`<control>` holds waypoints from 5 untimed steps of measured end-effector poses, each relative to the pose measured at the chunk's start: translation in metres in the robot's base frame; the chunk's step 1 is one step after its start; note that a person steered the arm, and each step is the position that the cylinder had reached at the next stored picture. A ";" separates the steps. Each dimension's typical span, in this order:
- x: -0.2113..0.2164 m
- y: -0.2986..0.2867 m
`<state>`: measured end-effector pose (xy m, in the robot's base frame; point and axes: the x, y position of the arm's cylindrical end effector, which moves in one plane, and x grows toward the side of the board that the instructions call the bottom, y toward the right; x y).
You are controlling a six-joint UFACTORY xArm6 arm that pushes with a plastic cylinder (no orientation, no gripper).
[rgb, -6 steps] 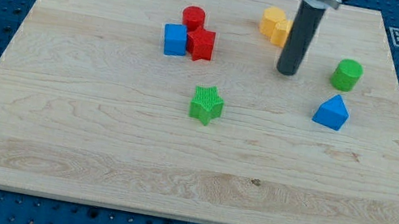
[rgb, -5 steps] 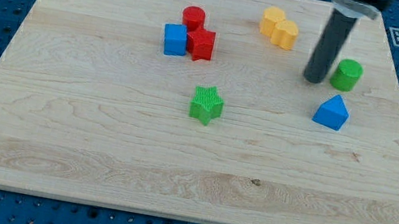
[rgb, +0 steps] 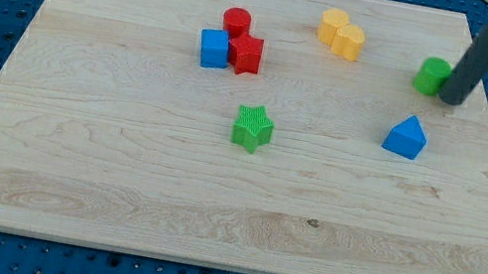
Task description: Place the green circle right to the yellow hexagon
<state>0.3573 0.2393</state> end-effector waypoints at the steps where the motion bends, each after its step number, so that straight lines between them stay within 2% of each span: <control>1: -0.029 -0.031; 2: -0.052 -0.069; 3: -0.062 -0.071; 4: -0.065 -0.037; 5: -0.113 -0.032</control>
